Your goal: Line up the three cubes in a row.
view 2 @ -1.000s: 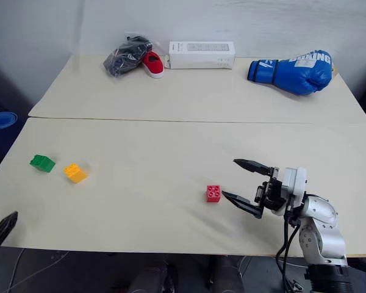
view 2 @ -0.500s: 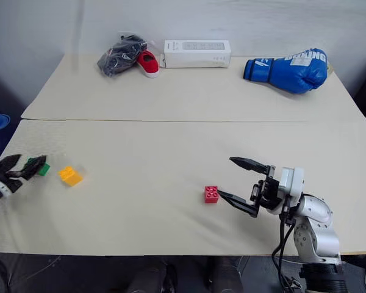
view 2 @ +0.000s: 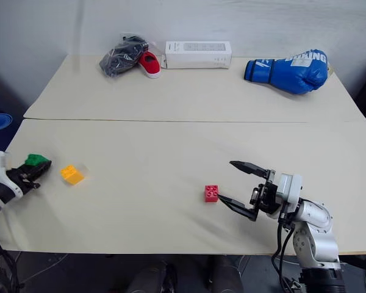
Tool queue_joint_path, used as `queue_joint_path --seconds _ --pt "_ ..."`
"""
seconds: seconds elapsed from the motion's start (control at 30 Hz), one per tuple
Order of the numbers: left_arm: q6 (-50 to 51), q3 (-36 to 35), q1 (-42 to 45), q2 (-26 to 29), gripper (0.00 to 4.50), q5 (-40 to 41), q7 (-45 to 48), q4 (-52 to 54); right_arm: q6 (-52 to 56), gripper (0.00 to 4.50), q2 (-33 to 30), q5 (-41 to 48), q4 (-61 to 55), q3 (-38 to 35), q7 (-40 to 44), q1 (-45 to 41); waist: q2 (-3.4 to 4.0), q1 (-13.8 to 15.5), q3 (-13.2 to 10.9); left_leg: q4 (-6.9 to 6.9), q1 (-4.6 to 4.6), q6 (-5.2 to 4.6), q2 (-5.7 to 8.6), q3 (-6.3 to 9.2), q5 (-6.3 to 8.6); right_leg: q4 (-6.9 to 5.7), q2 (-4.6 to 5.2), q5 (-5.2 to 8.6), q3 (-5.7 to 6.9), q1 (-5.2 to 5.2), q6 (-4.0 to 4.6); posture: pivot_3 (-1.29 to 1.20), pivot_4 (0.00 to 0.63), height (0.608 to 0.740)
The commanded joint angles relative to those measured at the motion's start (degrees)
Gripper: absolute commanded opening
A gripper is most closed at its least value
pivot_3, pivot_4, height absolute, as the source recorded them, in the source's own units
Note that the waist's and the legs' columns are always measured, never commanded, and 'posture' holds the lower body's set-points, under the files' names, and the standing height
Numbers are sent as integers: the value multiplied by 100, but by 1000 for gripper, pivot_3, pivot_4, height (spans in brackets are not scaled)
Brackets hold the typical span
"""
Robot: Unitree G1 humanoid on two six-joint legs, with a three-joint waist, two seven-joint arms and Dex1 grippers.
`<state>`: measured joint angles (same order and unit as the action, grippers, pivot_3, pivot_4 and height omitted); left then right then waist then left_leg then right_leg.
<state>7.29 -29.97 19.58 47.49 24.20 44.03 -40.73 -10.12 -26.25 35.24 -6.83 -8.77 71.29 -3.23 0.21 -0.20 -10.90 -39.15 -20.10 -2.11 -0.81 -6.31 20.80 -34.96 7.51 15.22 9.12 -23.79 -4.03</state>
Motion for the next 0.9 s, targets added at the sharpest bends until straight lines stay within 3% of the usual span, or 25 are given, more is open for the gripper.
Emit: queue_joint_path --seconds 0.03,0.1,0.17,0.27,0.37,0.57,0.73,0.9 --pt "-269 -509 -10 255 1504 526 623 610 -107 4500 -107 91 -102 -130 95 112 -1 5 0 0 -1 0 0 1 0 0 0 0 1 0 0 0 150 740" --pt "117 -455 -110 362 1504 974 1343 1527 -101 4500 -237 92 -88 -234 180 202 -4 8 -2 0 -1 0 0 1 0 1 0 0 1 0 0 0 150 740" --pt "444 235 -310 511 1504 1112 2181 2757 -83 4500 -461 99 -74 -381 312 336 -7 31 -4 -1 -5 -1 1 4 0 4 2 0 2 1 0 0 150 740" --pt "680 1178 -385 544 1504 961 2596 3936 -97 4500 -727 135 29 -543 497 491 18 78 -7 -3 -1 -4 13 12 0 16 10 -2 -3 13 -4 0 150 740" --pt "790 2368 -68 239 1504 517 2587 4748 -138 4500 -897 142 265 -730 665 592 30 84 -8 -2 4 -5 13 11 0 19 6 -5 -7 20 -8 0 150 740" --pt "441 4062 624 -792 1504 -786 2236 4404 -235 4500 -915 141 421 -902 727 697 30 83 -9 -3 3 -2 8 -1 -14 -1 -16 -3 -9 12 -6 0 150 740" --pt "178 4579 933 -1383 1504 -1186 2187 3779 -322 4500 -893 137 348 -1009 750 945 30 96 -10 -4 4 -5 4 -7 -17 1 -27 -3 -12 11 -6 0 150 740" --pt "-192 4743 897 -1631 1504 -1438 2261 3443 -416 4500 -836 109 118 -1043 602 1229 28 159 -10 -12 0 -16 12 -2 -19 3 -8 -5 -9 13 -8 0 150 740"
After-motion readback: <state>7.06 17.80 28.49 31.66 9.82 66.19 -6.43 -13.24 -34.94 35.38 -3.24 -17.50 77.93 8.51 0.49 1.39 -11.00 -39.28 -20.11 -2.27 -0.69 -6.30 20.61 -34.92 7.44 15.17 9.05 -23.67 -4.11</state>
